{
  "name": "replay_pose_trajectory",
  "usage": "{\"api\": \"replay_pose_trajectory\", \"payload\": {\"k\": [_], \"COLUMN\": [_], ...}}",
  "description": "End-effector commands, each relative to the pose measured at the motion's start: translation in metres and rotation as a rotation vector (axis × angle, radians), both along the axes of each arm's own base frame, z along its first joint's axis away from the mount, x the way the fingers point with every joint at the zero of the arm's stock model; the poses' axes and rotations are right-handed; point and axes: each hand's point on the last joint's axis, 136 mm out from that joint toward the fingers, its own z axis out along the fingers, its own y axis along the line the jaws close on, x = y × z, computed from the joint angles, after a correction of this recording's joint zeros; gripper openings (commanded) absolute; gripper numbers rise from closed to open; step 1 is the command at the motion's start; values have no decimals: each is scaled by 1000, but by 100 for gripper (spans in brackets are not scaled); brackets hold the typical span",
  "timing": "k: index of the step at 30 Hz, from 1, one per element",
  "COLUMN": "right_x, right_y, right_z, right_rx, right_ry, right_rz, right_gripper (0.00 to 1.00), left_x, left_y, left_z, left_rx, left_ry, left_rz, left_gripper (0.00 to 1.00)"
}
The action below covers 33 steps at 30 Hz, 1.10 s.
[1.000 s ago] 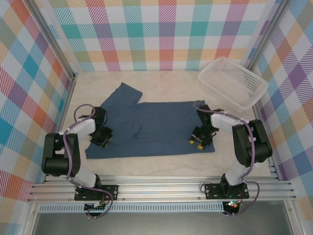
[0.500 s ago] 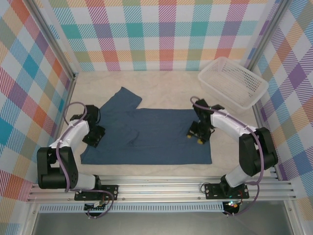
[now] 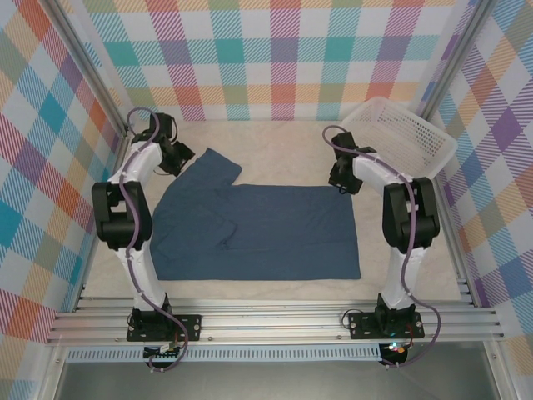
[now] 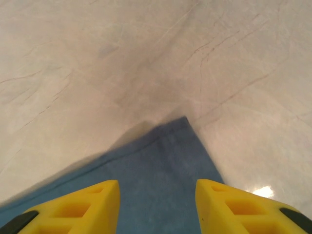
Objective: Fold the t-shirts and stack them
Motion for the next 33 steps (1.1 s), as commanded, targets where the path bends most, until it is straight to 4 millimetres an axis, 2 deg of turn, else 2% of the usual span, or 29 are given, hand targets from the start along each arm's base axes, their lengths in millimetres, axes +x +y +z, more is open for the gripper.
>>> {"api": "replay_pose_trajectory", "payload": {"k": [1,5,10,15,18,26,33], "right_x": [13,10,13,13,13,11,10], "right_y": [-17,-28,-24,-19,-18,-20,-18], "right_z": [1,-16,-30,-42,-43,-35,-25], "right_rx": [-55,-55,-14,15,19,13,23], "right_ry": [-11,54,84,122,123,120,112], "right_rz": [-39,-82,-74,-77,-80,-77,-66], "right_gripper": [44,44,42,32,26,0,0], "left_x": [21,37,52,66,77,104,119], "left_y": [-10,-17,-25,-27,-30,-35,-36], "left_z": [4,2,-4,-9,-10,-14,-29], "left_rx": [-38,-67,-79,-74,-62,9,141], "left_ry": [-52,-98,-120,-131,-143,-162,-142], "left_rz": [-68,-77,-110,-118,-133,-145,-152], "left_gripper": [48,48,49,52,54,59,61]}}
